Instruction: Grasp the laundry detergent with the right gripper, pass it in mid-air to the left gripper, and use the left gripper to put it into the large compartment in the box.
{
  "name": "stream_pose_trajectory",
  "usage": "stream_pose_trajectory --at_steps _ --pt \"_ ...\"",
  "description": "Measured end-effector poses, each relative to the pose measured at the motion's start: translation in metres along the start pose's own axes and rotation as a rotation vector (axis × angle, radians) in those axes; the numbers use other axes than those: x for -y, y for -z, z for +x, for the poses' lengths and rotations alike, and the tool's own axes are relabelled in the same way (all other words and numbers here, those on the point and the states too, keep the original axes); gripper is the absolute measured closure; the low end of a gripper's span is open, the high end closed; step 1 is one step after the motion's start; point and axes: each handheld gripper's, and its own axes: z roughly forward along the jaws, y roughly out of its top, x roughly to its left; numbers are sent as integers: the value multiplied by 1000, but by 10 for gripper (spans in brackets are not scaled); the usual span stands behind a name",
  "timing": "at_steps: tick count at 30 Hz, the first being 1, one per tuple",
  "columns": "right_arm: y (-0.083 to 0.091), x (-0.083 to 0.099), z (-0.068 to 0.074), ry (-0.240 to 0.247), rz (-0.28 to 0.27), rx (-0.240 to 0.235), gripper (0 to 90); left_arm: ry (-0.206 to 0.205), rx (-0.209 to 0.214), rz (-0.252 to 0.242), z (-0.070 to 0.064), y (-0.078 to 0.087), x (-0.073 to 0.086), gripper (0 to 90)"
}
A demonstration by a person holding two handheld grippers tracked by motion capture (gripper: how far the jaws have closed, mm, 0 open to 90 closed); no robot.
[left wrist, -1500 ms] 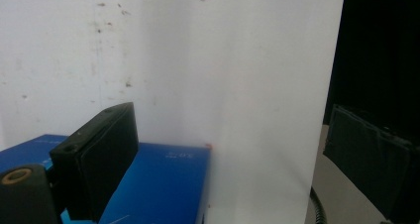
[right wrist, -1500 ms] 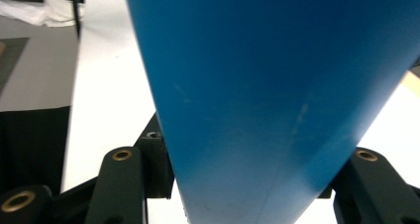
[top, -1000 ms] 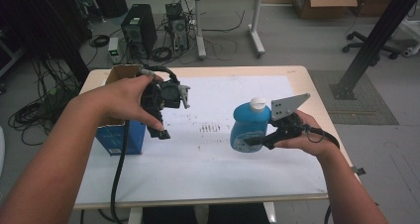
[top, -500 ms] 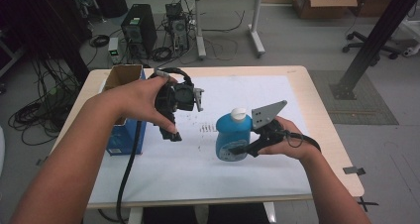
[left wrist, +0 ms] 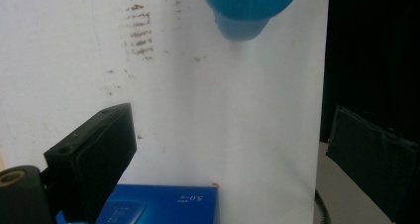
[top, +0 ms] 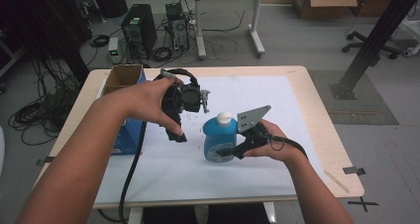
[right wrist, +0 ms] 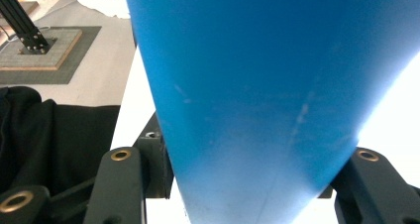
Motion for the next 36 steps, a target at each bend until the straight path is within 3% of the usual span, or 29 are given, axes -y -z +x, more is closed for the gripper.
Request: stream_pose_trajectory --at_steps 7,24,36 --pt "-17 -2 1 2 -19 8 441 -4 7 5 -2 -1 -7 47" --pt "-49 -21 2 42 -20 -27 439 -2 22 32 -7 -7 -13 45" --pt "-58 -28 4 48 -23 -44 439 -21 33 44 -12 -13 -15 46"
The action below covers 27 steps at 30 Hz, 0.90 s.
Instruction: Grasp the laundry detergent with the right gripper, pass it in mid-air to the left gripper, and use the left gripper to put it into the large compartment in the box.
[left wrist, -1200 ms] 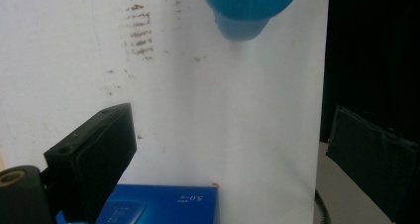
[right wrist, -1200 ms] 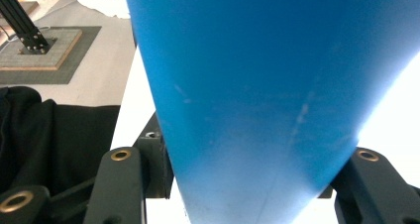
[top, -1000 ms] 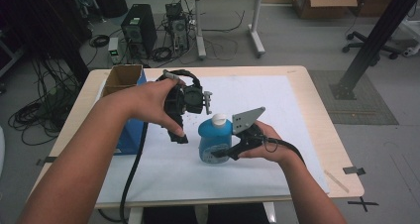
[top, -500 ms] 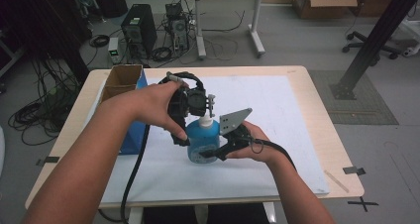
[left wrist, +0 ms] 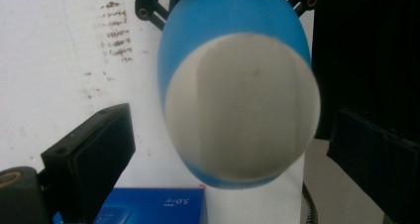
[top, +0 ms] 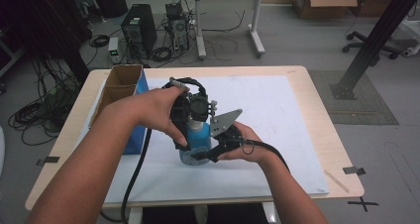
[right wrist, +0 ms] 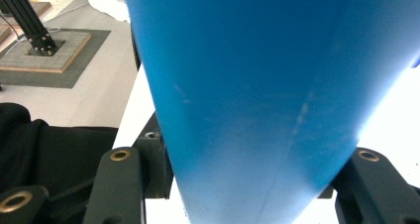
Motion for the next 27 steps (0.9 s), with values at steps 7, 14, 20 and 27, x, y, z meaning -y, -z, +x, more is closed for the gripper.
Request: stream_pose_trajectory --at_steps 7,14,20,27 --pt "-6 -4 1 7 0 -1 439 0 -2 6 -2 -1 -1 46" --pt "-11 -8 2 14 3 -3 438 -15 -1 4 -4 -3 -3 46" --pt "-11 -10 2 15 -3 -2 438 -22 -13 6 -6 -4 -4 62" --pt "-12 -10 3 15 7 -4 438 -41 -27 2 -8 -3 -3 141"
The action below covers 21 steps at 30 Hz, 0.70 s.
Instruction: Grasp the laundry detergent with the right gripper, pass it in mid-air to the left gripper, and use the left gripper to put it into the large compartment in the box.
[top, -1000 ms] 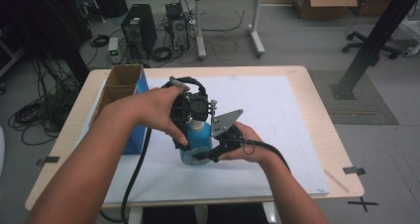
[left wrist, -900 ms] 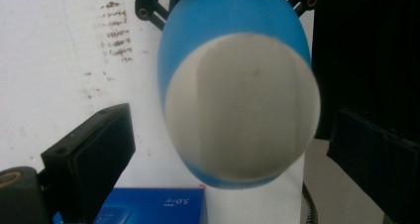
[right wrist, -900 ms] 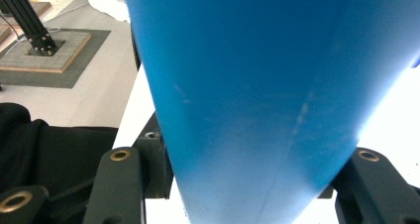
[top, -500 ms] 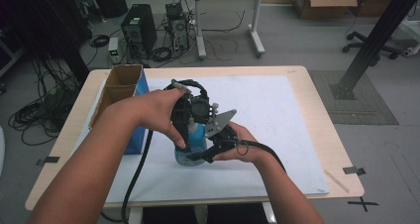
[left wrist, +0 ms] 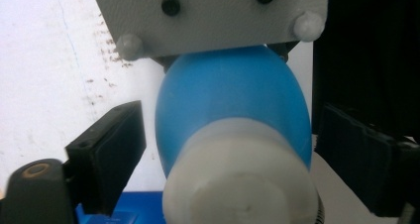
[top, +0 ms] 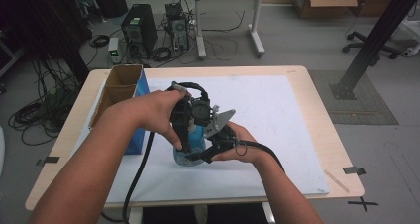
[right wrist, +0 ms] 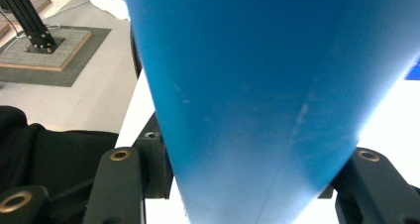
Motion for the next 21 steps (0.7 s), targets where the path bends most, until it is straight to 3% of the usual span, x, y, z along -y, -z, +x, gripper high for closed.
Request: stream_pose_trajectory --at_steps 21 --pt "-3 -4 0 3 0 5 438 14 4 22 -1 -2 5 243"
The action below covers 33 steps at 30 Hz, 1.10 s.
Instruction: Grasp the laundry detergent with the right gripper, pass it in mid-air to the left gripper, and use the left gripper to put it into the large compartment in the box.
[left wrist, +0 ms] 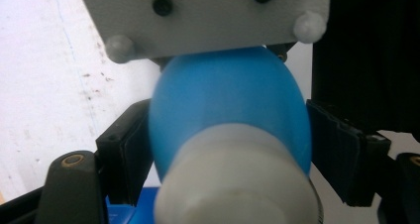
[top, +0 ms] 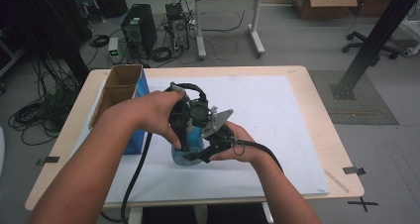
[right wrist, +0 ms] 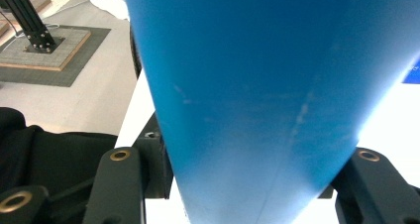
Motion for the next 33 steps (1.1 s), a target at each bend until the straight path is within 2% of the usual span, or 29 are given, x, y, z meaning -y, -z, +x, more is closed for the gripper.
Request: stream_pose_trajectory --at_steps 23,31,33 --pt "-2 -3 4 3 -10 -9 439 -4 3 10 -2 -2 2 352" --pt "-2 -4 5 3 -16 -10 441 18 -9 36 -5 -2 0 362" --pt "-2 -5 6 -3 -22 -11 441 18 -17 56 -6 0 -1 363"
